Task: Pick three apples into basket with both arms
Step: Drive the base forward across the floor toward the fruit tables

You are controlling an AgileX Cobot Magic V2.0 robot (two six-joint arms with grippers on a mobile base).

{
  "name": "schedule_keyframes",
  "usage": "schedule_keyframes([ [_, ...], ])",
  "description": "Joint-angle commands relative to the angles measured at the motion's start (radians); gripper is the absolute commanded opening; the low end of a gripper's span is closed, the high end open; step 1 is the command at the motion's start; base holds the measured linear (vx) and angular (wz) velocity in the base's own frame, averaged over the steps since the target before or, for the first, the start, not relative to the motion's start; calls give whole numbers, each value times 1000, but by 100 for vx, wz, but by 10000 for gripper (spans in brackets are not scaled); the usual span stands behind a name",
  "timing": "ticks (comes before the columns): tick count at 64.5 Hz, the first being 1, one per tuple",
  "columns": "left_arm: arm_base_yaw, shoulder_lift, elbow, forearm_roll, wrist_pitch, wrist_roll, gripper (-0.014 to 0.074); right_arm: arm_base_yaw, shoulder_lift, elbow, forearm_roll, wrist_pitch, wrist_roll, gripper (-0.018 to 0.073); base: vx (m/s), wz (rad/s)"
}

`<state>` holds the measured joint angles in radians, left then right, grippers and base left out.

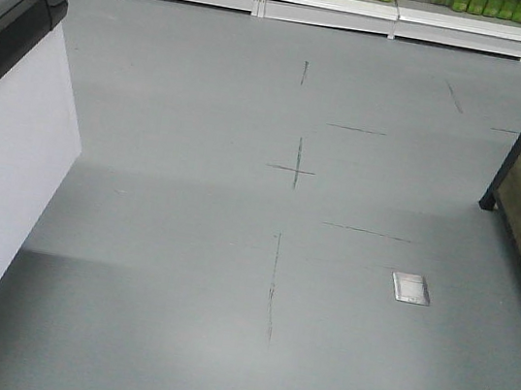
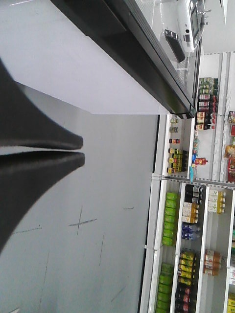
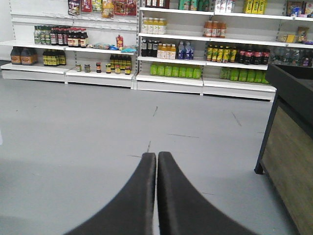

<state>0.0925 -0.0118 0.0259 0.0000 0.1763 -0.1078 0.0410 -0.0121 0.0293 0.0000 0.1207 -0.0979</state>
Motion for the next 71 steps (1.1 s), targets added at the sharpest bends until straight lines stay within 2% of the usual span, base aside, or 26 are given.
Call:
schedule_keyframes([
  [1,-5,-15,5,0,-76,-4,-6,0,-13,13,0,-78,-6,-4,14,6],
  [34,-5,-15,5,0,-76,-4,-6,0,-13,13,0,-78,-6,-4,15,4],
  [71,-5,-15,5,0,-76,-4,-6,0,-13,13,0,-78,-6,-4,13,-19],
])
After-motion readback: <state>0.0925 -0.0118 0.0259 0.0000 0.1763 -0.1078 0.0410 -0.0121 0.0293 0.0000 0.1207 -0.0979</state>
